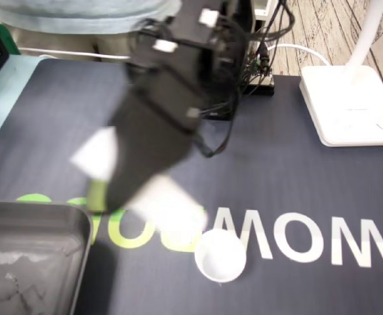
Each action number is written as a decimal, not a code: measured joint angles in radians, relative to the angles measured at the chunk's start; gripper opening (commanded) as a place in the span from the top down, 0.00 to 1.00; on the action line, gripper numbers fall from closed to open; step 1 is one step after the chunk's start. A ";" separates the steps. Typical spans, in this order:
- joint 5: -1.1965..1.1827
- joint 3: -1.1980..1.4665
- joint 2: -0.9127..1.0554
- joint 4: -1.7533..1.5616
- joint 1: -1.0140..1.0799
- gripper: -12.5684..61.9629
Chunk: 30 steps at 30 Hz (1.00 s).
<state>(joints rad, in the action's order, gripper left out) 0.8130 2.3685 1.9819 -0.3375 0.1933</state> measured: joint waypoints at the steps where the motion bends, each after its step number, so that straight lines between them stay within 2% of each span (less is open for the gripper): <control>1: 0.034 0.011 0.002 0.000 -0.020 0.81; 8: 0.333 0.031 -0.012 0.000 -0.184 0.81; 15: 0.601 0.031 -0.158 0.000 -0.249 0.81; 30: 0.741 -0.005 -0.322 -0.044 -0.255 0.81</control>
<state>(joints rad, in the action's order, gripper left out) 1.5539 2.3639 1.6598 -0.3820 -0.0614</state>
